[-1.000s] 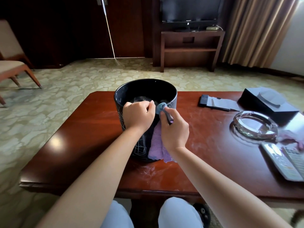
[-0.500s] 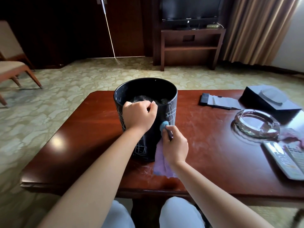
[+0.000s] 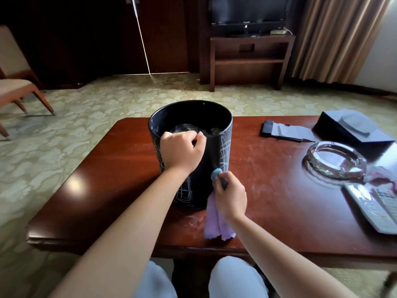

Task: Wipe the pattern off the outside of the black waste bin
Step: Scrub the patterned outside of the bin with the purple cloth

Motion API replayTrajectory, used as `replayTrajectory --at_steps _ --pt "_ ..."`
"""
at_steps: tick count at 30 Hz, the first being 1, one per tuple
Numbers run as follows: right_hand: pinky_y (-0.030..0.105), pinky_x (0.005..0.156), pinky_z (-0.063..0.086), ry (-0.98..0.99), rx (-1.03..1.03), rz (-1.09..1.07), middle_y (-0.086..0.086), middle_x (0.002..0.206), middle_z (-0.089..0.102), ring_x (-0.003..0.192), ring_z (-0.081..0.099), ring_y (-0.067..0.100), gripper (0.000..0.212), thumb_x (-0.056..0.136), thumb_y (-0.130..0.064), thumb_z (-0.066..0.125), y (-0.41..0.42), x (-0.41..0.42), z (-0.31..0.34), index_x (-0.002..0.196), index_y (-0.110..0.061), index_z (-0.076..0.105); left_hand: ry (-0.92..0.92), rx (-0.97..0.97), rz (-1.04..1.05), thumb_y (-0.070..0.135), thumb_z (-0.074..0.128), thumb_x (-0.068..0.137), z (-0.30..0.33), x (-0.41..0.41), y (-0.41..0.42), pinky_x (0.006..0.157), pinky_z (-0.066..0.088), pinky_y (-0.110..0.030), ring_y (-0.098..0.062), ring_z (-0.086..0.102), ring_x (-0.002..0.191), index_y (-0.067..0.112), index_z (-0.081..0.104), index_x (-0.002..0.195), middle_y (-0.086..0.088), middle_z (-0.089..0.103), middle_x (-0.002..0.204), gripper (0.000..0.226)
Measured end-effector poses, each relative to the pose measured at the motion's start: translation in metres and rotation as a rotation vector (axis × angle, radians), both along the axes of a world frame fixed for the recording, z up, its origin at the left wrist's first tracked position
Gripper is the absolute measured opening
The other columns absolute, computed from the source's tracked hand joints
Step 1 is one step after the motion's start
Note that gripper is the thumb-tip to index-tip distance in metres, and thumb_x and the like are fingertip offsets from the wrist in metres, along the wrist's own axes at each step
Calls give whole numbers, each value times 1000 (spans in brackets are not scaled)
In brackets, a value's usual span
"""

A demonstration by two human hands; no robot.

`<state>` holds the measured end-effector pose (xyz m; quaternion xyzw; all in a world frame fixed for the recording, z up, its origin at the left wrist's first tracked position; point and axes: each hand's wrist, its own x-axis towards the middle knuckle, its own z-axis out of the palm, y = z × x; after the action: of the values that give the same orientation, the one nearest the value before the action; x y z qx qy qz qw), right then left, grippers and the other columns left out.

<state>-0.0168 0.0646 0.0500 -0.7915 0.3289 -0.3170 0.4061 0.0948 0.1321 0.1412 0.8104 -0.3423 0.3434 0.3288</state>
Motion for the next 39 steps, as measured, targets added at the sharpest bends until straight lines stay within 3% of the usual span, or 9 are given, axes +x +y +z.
replayTrajectory --at_steps 4,7,10,13,20,25,28,33,39 --pt "26 60 40 -256 -49 -20 -7 93 66 70 56 11 12 92 -24 56 0 7 37 102 -19 61 -43 -23 -6 31 40 84 -2 1 -1 61 38 -33 -17 20 43 23 26 48 10 21 42 39" --pt "19 61 34 -288 -77 -28 -9 106 63 77 56 6 22 94 -25 55 1 9 45 115 -21 58 -50 -24 -15 31 40 84 -3 2 -1 61 39 -33 -16 21 44 23 29 48 10 23 43 38" --pt "24 66 38 -203 -59 -37 -5 115 62 89 58 14 25 95 -24 52 5 5 27 119 -21 57 -45 -29 -19 31 40 84 -2 2 -1 61 39 -34 -16 20 42 22 28 48 10 22 42 39" --pt "28 63 39 -21 -3 -36 -3 112 62 87 60 24 22 96 -25 48 7 1 0 117 -26 54 -54 -32 -21 31 41 84 -2 1 -1 61 39 -34 -16 20 42 23 28 48 10 22 41 39" --pt "28 58 35 258 94 -28 2 101 66 85 59 27 13 95 -25 44 -3 0 -28 106 -26 51 -37 -29 -26 32 40 84 -2 1 -1 63 42 -35 -16 20 40 25 26 48 14 12 39 39" --pt "28 69 43 433 219 62 3 101 66 91 61 27 12 91 -30 52 -13 -5 -54 99 -23 58 -22 -17 -19 33 39 85 -4 2 0 64 41 -35 -11 17 39 26 24 48 13 13 39 40" --pt "27 69 41 396 233 44 1 100 67 91 61 25 12 89 -31 56 -13 -6 -60 97 -23 60 -28 -19 -17 34 39 85 -4 1 0 65 39 -35 -6 17 39 26 24 49 14 13 39 40" --pt "25 66 38 171 184 -49 -3 102 68 91 60 20 11 92 -29 55 -7 -9 -58 98 -23 61 -66 -31 -11 31 40 85 -4 1 -1 63 36 -32 -16 20 41 25 26 49 11 19 41 39" --pt "25 72 39 195 238 -111 0 109 66 100 60 21 21 93 -30 53 -4 0 -63 109 -22 64 -73 -32 -25 31 42 85 -5 2 -1 62 35 -31 -13 24 42 26 29 50 11 22 42 37"
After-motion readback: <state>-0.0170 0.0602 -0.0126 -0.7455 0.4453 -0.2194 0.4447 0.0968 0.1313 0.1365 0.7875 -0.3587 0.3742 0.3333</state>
